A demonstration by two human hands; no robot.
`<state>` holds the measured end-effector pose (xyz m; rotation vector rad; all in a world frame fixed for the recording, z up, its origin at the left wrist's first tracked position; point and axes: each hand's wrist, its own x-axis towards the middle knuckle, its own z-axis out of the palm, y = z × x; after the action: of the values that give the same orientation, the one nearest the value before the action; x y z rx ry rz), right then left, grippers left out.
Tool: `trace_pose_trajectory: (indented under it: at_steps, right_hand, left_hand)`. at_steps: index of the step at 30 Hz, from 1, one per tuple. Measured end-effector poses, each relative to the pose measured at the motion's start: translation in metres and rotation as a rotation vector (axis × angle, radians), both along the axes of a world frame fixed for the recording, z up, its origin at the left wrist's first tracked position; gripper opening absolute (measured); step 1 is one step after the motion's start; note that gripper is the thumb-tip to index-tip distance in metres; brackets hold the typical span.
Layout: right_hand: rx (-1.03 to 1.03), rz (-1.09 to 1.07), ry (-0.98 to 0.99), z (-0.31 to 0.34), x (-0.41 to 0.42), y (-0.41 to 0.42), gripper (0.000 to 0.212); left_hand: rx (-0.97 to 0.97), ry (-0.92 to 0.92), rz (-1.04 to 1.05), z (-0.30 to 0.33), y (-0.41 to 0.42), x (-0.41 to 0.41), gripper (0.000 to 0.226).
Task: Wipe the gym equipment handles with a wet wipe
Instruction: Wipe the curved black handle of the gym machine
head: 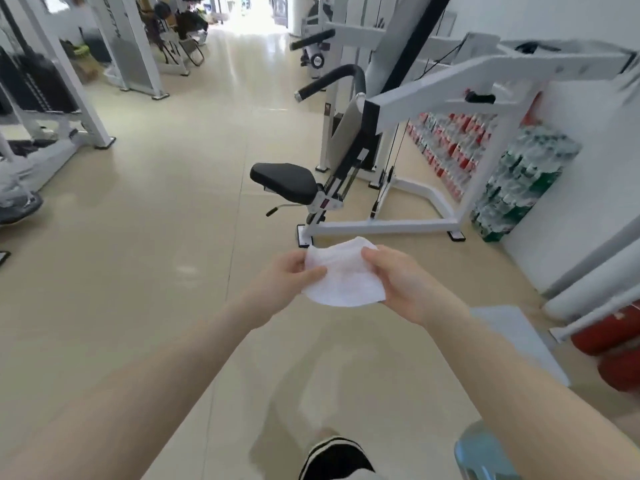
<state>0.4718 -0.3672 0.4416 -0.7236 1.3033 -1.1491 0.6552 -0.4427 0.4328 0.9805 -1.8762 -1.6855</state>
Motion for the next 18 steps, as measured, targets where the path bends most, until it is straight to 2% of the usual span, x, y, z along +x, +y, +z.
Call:
trace_pose_trajectory:
  at_steps: [1,4,6,8,11,14,15,18]
  right_hand:
    - [-0.004,-0.014,0.034,0.0,-0.015,-0.022,0.032]
    - [-0.028,0.069,0.102,-0.004,-0.06,-0.094,0.016]
    - [-0.039,0.109,0.124,-0.008,-0.092,-0.142,0.02]
    - [-0.062,0.108,0.111,-0.004,-0.122,-0.188,0.025]
    - [-0.133,0.009,0.089,0.01,-0.167,-0.252,0.029]
    - [-0.19,-0.01,0.115,0.027,-0.199,-0.308,0.033]
    - [-0.19,0.007,0.166,0.033,-0.206,-0.324,0.031]
    - [-0.099,0.074,0.463,0.051,-0.219,-0.371,0.028]
  left_hand:
    - [0.001,0.002,0.0,-0.003,-0.027,-0.014,0.007]
    - [-0.025,0.007,-0.033,-0.012,-0.105,-0.06,0.013]
    - [-0.03,0.044,-0.061,-0.016,-0.155,-0.09,0.009]
    - [-0.009,0.086,-0.074,-0.013,-0.206,-0.118,0.019]
    - [0.035,0.146,-0.13,0.001,-0.277,-0.158,0.008]
    - [0.01,0.135,-0.148,0.014,-0.343,-0.194,0.046]
    - [-0.005,0.119,-0.144,0.014,-0.368,-0.205,0.048]
    - [-0.07,0.068,-0.197,0.014,-0.431,-0.232,0.026]
